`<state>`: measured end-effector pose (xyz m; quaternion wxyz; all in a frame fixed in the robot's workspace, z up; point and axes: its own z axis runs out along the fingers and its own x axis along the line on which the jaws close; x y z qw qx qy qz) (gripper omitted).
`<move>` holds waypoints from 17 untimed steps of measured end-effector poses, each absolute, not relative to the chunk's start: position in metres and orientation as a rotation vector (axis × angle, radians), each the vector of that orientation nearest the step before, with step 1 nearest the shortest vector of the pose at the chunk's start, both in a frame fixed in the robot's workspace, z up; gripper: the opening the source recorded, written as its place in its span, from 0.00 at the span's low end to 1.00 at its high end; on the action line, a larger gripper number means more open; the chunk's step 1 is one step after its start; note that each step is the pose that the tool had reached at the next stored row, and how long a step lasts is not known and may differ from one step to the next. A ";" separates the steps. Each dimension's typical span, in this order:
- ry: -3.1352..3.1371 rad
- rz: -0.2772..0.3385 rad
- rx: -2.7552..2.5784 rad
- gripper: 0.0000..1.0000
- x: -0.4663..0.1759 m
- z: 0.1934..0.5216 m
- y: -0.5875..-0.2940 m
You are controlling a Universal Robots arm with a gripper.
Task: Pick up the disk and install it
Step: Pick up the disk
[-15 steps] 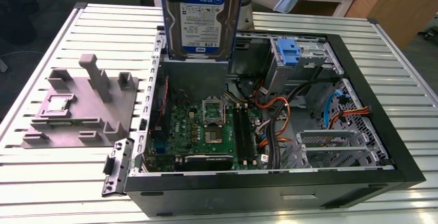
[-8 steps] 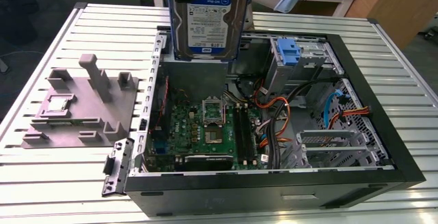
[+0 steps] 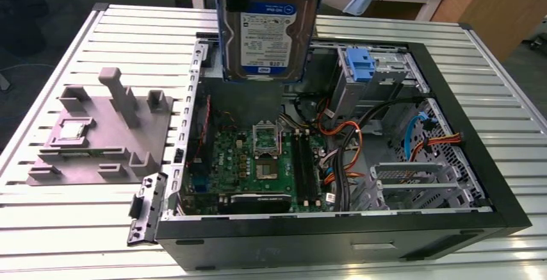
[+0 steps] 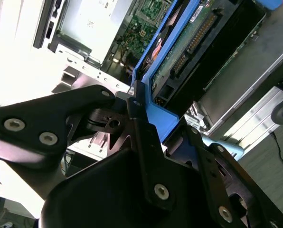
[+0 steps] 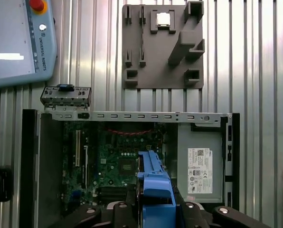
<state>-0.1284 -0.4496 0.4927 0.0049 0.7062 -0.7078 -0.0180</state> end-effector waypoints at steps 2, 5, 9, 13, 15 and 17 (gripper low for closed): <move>-2.217 -0.056 2.212 0.37 -0.119 0.493 -0.450; -2.217 -0.056 2.212 0.37 -0.106 0.492 -0.450; -2.217 -0.056 2.212 0.37 -0.090 0.492 -0.450; -2.217 -0.056 2.212 0.37 -0.079 0.492 -0.450; -2.217 -0.056 2.212 0.37 -0.076 0.492 -0.450; -2.217 -0.056 2.212 0.37 -0.076 0.491 -0.450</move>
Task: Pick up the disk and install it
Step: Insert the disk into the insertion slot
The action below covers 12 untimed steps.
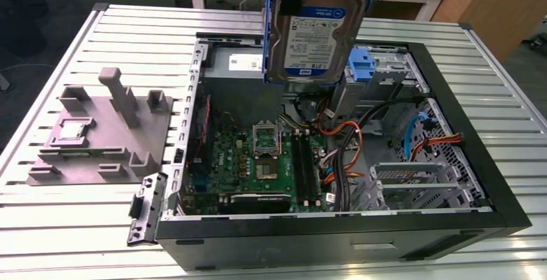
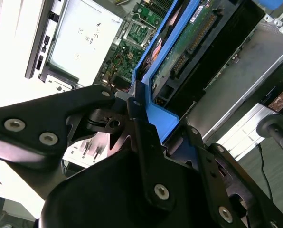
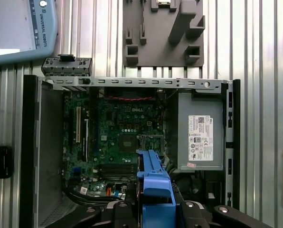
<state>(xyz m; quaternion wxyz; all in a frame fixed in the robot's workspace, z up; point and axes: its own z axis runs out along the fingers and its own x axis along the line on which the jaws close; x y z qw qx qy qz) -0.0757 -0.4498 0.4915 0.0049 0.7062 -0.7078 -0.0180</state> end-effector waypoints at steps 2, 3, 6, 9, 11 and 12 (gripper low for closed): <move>-2.215 -0.052 2.209 0.37 -0.076 0.492 -0.450; -2.215 -0.052 2.209 0.37 -0.076 0.492 -0.450; -2.215 -0.052 2.209 0.37 -0.076 0.492 -0.451; -2.215 -0.051 2.209 0.37 -0.076 0.491 -0.453; -2.215 -0.052 2.209 0.37 -0.076 0.491 -0.454; -2.215 -0.052 2.209 0.37 -0.076 0.491 -0.455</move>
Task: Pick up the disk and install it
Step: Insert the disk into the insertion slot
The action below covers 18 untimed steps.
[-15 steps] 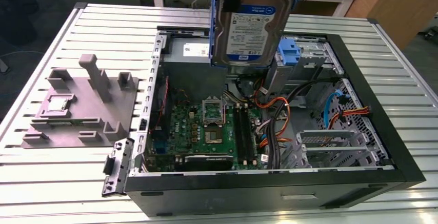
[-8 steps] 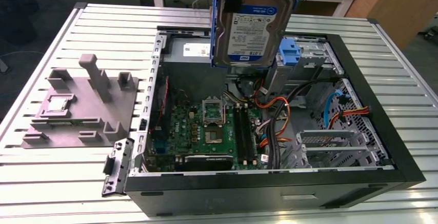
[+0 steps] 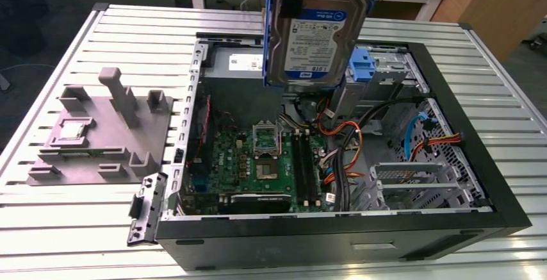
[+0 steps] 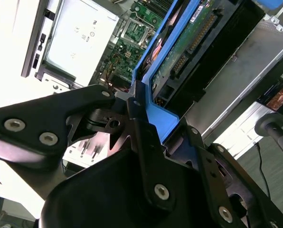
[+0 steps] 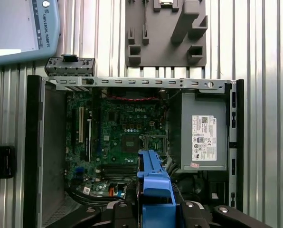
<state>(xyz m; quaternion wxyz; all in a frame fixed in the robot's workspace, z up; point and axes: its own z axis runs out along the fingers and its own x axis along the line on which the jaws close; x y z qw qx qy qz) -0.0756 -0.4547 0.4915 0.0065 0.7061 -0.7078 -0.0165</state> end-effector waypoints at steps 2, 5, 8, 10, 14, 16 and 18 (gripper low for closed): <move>-2.215 -0.051 2.209 0.37 -0.076 0.491 -0.456; -2.215 -0.052 2.209 0.37 -0.076 0.491 -0.459; -2.215 -0.052 2.209 0.37 -0.076 0.491 -0.459; -2.215 -0.051 2.209 0.37 -0.076 0.491 -0.459; -2.215 -0.052 2.209 0.37 -0.074 0.491 -0.459; -2.215 -0.051 2.209 0.37 -0.071 0.491 -0.459; -2.215 -0.051 2.209 0.37 -0.065 0.491 -0.459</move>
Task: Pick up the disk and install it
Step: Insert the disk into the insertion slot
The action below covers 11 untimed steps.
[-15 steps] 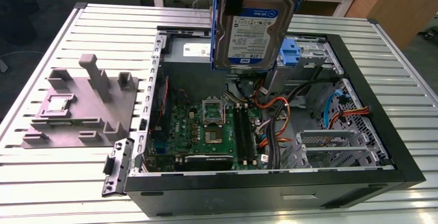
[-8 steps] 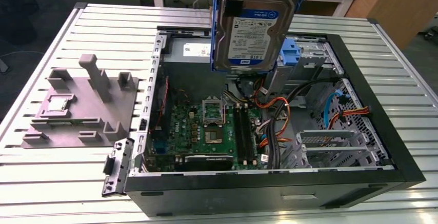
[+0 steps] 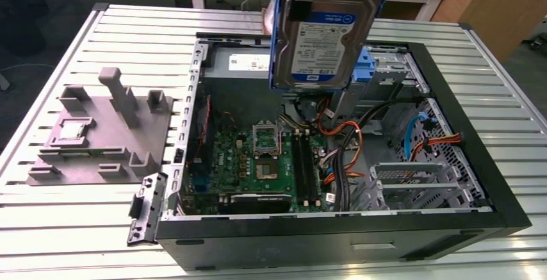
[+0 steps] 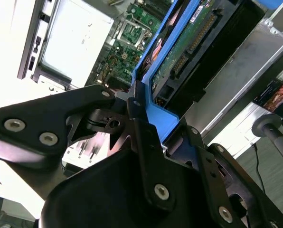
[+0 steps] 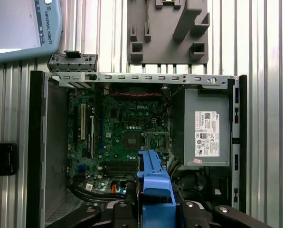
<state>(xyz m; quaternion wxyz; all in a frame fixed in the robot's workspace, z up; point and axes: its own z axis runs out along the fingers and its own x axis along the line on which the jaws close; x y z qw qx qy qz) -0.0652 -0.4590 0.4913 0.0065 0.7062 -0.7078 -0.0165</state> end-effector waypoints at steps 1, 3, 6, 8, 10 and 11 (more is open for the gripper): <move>-2.215 -0.052 2.209 0.37 -0.062 0.491 -0.459; -2.215 -0.052 2.209 0.37 -0.056 0.491 -0.459; -2.215 -0.052 2.209 0.37 -0.052 0.491 -0.459; -2.214 -0.052 2.209 0.37 -0.052 0.491 -0.459; -2.215 -0.052 2.209 0.37 -0.052 0.490 -0.460; -2.214 -0.052 2.209 0.37 -0.052 0.490 -0.461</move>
